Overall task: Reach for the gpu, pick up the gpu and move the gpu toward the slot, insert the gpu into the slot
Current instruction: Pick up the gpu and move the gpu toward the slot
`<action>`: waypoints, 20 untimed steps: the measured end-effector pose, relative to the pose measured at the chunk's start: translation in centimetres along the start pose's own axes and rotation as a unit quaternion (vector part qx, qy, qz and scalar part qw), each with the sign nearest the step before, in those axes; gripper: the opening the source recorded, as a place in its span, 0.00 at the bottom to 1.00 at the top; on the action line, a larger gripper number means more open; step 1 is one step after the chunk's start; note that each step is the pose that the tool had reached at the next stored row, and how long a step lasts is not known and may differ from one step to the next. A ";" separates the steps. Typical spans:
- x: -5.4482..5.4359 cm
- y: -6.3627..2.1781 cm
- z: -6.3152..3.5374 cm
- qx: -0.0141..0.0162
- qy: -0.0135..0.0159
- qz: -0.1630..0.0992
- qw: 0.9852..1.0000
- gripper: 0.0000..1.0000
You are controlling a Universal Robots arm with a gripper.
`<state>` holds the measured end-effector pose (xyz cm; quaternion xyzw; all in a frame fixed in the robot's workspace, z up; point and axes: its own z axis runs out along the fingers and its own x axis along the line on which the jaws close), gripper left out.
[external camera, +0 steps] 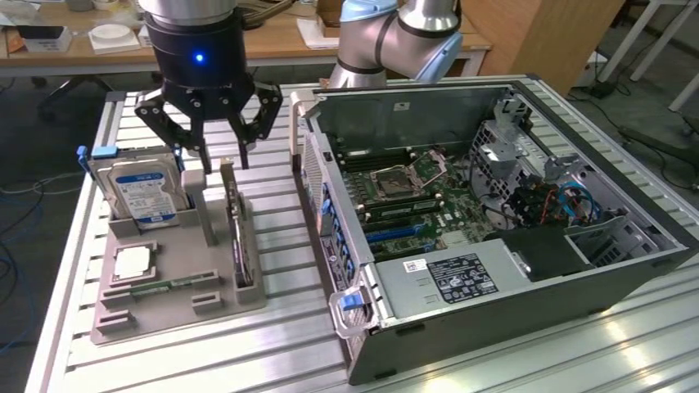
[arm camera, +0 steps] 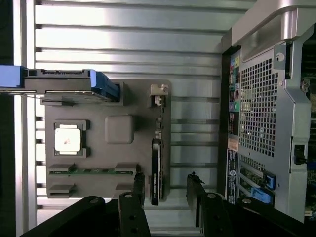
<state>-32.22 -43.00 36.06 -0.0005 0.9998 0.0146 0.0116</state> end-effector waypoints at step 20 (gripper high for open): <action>0.0 -0.77 1.78 0.000 0.000 0.000 1.000 0.47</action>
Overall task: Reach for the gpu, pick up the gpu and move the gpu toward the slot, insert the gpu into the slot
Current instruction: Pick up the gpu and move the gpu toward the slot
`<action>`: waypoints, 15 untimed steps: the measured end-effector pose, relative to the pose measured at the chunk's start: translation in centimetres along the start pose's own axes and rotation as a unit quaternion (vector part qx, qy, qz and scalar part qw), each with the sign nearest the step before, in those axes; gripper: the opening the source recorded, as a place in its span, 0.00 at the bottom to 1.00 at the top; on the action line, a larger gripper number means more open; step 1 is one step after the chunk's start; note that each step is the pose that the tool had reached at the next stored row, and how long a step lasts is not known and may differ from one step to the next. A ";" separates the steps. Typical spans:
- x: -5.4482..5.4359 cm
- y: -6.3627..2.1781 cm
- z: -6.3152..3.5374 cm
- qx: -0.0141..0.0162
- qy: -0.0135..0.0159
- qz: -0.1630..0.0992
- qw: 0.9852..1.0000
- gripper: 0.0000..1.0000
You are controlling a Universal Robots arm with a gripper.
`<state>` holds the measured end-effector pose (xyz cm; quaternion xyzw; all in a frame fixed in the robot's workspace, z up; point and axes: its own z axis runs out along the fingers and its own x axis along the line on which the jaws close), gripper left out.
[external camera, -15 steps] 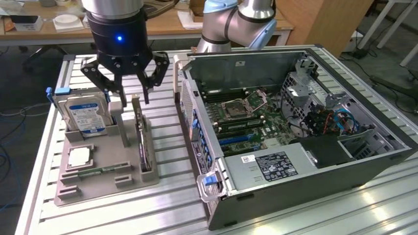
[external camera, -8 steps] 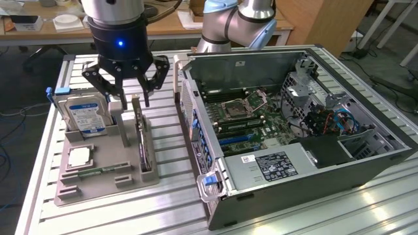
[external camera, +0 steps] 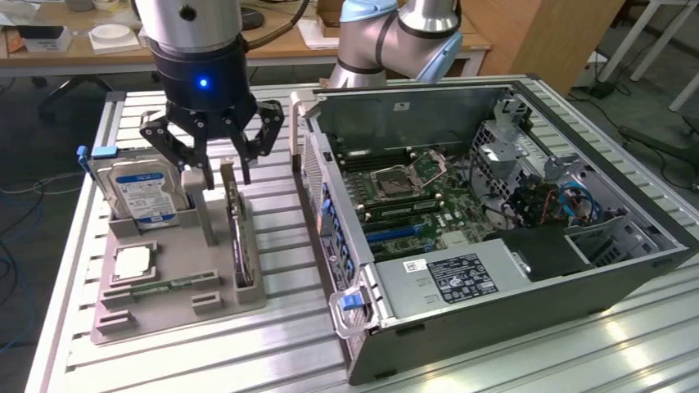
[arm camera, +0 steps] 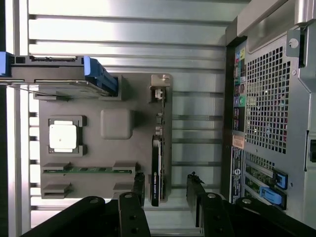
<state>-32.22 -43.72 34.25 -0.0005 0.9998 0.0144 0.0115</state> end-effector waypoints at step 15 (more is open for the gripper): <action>0.0 -0.47 1.21 0.000 0.000 0.000 1.000 0.47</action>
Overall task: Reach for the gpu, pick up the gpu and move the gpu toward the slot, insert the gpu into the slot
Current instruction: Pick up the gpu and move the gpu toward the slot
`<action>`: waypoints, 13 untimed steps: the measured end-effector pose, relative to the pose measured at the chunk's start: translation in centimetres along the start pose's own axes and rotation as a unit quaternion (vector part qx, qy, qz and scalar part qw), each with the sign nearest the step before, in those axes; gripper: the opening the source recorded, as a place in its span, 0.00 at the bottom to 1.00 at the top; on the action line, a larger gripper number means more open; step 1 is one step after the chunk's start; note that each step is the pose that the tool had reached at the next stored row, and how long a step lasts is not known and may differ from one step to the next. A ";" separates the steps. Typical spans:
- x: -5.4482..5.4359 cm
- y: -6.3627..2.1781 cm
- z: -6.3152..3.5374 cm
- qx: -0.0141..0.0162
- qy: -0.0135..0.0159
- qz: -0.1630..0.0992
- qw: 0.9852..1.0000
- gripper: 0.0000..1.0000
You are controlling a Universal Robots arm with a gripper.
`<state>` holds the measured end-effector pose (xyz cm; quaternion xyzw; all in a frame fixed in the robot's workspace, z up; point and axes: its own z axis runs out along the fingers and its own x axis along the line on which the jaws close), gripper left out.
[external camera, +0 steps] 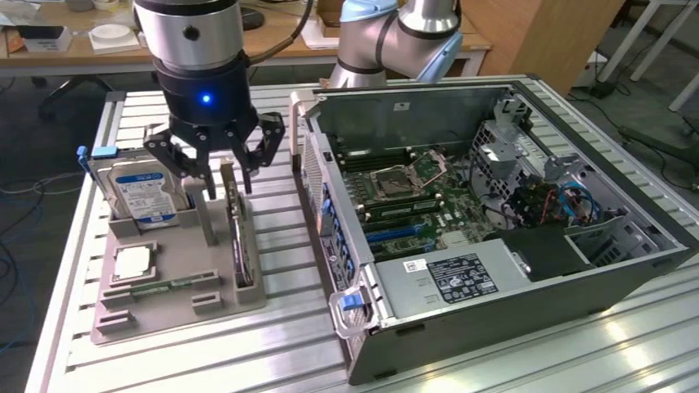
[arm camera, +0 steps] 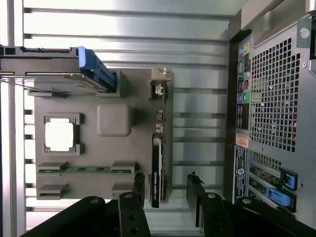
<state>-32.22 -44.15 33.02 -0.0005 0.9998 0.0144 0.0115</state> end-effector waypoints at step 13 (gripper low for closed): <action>0.0 -0.34 1.09 0.000 0.000 0.000 1.000 0.47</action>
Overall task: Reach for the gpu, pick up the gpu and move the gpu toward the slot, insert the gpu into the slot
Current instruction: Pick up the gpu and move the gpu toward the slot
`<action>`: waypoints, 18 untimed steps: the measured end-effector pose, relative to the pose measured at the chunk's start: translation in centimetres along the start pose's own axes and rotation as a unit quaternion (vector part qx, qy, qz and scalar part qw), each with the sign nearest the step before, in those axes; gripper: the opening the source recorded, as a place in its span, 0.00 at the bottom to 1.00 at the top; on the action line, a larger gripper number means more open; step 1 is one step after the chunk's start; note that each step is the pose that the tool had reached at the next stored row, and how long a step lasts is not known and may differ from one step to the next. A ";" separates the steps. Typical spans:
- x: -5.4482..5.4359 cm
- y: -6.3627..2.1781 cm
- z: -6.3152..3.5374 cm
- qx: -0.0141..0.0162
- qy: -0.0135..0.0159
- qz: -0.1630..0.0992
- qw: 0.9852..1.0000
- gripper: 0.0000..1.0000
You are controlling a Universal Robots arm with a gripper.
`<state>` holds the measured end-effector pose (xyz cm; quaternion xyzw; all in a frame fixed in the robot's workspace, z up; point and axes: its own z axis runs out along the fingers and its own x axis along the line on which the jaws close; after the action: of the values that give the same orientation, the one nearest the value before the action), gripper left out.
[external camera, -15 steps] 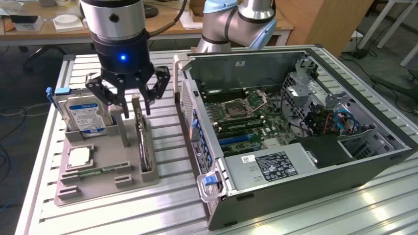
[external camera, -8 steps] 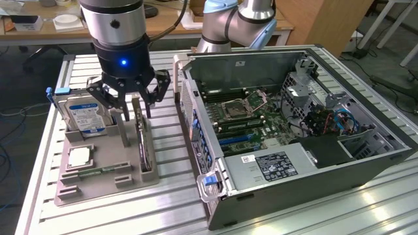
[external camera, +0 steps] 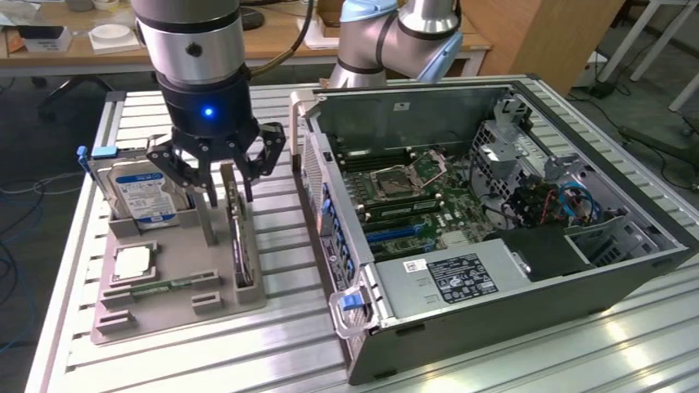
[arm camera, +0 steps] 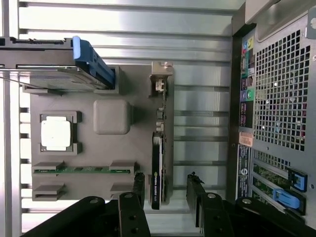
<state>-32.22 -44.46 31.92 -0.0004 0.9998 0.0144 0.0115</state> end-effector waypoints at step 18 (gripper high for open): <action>0.0 -0.30 1.71 0.000 0.000 0.000 1.000 0.47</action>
<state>-32.23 -44.71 30.20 -0.0005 0.9998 0.0144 0.0115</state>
